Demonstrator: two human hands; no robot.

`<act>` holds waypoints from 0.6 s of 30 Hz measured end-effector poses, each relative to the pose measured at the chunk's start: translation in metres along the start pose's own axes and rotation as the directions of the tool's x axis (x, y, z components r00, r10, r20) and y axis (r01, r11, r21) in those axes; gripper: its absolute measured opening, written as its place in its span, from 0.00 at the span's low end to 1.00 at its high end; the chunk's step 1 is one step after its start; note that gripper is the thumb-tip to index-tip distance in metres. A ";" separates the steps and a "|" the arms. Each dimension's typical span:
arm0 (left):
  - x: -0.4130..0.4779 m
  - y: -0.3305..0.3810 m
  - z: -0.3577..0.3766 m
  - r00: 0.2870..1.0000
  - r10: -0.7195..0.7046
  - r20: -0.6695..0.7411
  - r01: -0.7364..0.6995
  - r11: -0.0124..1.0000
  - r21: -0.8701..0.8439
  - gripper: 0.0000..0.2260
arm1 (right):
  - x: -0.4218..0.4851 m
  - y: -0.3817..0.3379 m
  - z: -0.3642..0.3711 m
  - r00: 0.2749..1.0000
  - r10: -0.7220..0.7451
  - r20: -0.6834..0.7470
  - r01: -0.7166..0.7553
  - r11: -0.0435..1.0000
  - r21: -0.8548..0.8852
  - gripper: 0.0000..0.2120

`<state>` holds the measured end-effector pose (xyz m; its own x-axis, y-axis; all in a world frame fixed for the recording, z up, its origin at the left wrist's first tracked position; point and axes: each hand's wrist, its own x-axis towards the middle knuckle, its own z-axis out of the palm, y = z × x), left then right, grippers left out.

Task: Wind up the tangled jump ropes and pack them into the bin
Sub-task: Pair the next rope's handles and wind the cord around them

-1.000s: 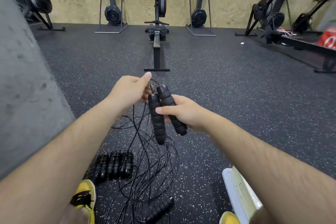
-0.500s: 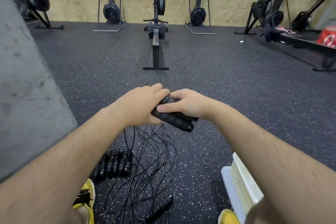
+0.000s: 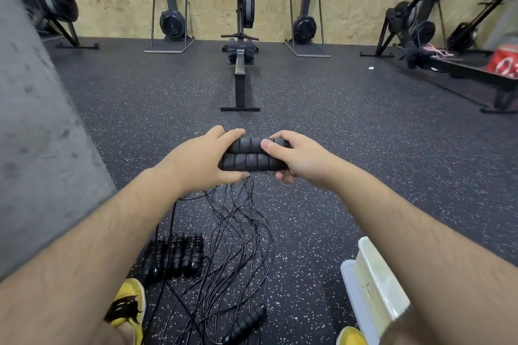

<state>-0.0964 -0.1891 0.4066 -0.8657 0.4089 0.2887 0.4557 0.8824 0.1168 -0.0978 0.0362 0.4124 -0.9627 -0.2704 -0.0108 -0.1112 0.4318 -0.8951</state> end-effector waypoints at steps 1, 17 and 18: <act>0.000 0.000 -0.001 1.000 0.000 -0.004 0.000 1.000 0.012 0.37 | -0.002 -0.001 0.000 1.000 -0.016 0.000 0.016 1.000 -0.017 0.14; 0.006 0.009 -0.001 0.960 0.223 -0.172 -0.173 0.949 0.265 0.30 | 0.001 -0.004 0.017 0.947 -0.321 -0.024 0.187 0.609 -0.771 0.12; 0.005 0.010 0.000 0.953 0.238 -0.188 -0.185 0.947 0.262 0.32 | 0.001 -0.005 0.017 0.944 -0.328 -0.028 0.189 0.610 -0.769 0.13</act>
<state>-0.0964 -0.1785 0.4096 -0.6777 0.5556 0.4817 0.5374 0.8214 -0.1913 -0.0936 0.0191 0.4093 -0.8794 -0.3728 0.2960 -0.4398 0.8742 -0.2056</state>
